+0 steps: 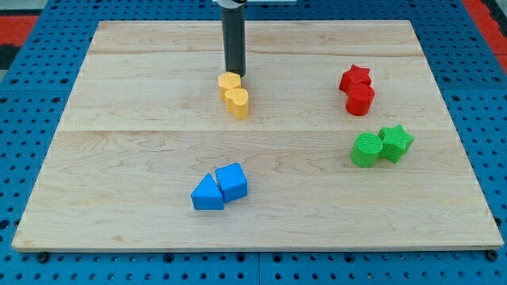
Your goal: Separate the yellow heart from the yellow hexagon
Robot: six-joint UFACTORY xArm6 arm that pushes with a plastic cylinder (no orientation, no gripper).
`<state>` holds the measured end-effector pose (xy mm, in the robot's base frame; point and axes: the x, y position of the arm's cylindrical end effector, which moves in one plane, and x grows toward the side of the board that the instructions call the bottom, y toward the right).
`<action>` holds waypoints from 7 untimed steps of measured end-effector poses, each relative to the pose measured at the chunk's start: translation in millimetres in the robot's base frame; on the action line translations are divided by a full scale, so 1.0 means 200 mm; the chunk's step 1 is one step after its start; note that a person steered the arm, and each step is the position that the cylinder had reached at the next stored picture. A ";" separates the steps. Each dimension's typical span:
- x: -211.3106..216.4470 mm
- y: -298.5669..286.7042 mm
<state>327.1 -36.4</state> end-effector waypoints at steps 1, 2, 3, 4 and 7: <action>0.10 0.00; 0.21 0.04; 0.26 0.26; 0.38 0.32; 0.20 -0.02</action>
<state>367.1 -40.0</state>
